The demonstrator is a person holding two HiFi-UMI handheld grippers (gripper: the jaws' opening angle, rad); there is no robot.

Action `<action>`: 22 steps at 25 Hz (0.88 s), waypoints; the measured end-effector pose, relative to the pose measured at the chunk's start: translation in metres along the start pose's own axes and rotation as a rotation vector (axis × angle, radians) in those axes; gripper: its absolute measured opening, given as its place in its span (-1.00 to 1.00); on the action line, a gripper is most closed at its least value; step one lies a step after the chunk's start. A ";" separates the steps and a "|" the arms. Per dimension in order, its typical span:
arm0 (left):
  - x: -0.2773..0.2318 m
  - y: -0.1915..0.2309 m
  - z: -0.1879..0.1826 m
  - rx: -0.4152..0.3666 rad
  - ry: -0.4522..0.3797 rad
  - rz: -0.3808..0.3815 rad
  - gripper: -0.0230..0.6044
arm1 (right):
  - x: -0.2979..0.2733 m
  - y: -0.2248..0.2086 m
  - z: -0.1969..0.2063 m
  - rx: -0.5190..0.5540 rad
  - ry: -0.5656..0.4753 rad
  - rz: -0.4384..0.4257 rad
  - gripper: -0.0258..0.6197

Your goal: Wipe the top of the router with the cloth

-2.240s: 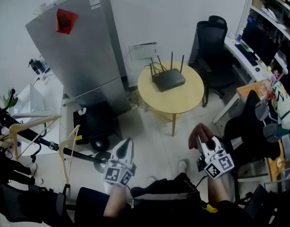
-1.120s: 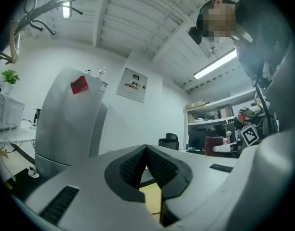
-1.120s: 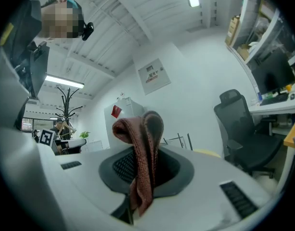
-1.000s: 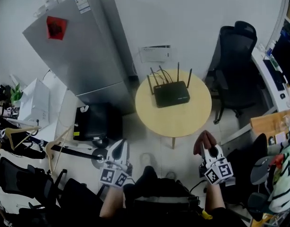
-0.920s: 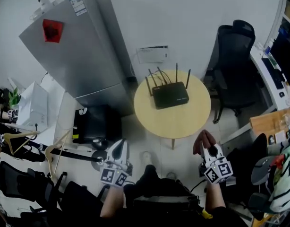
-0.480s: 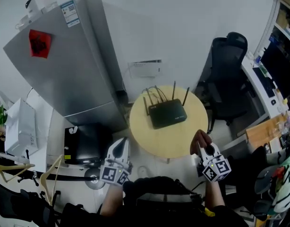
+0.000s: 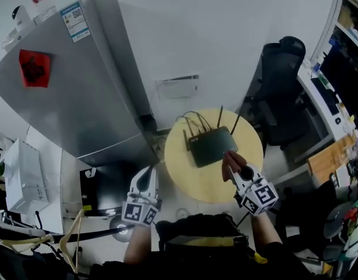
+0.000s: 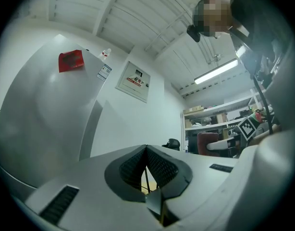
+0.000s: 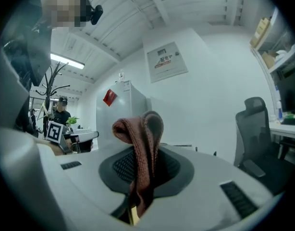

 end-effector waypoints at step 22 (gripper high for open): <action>-0.058 -0.037 -0.011 -0.182 -0.025 -0.317 -0.94 | -0.184 -0.089 0.063 -0.202 0.465 -0.410 -0.73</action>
Point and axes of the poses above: the fingertips, and each gripper's own axes: x backward along the fingers, y to its left, z out of its underside, the point moved 6 cm from there along x, backward along the fingers, and after that the axes turned 2 degrees about -x, right-handed, at the moved point
